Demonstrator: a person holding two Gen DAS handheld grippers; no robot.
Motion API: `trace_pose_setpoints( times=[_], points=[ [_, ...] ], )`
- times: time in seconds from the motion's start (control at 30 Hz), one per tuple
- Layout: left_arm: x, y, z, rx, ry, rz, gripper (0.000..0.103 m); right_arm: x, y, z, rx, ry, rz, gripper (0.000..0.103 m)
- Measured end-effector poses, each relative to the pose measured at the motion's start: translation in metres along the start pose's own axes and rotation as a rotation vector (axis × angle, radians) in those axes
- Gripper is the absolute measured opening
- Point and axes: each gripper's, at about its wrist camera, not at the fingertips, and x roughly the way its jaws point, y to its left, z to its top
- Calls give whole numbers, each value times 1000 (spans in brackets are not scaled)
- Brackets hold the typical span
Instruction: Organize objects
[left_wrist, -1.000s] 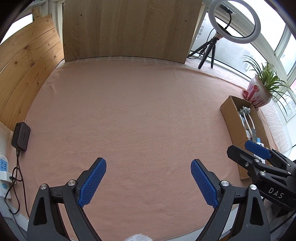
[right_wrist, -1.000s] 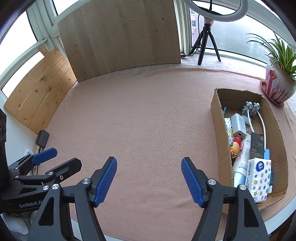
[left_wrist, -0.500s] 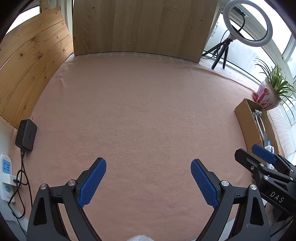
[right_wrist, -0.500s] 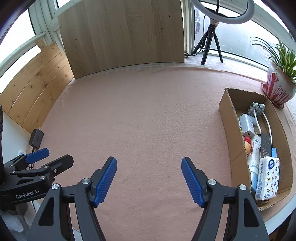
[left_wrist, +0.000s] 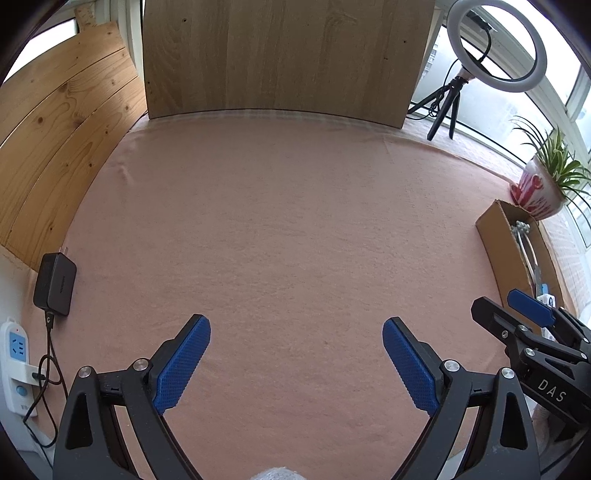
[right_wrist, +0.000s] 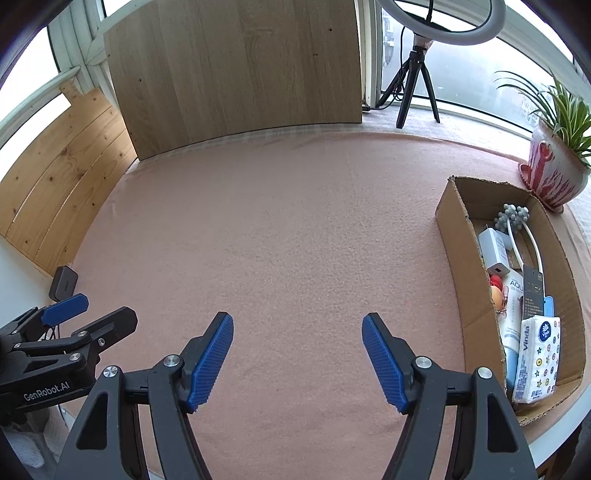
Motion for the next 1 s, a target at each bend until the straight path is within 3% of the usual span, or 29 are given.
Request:
trace_pose_setpoints(
  times=[1.0],
  points=[
    [17, -12, -1, -1, 35, -8, 96, 11, -7, 5, 4, -6, -46, 69]
  ],
)
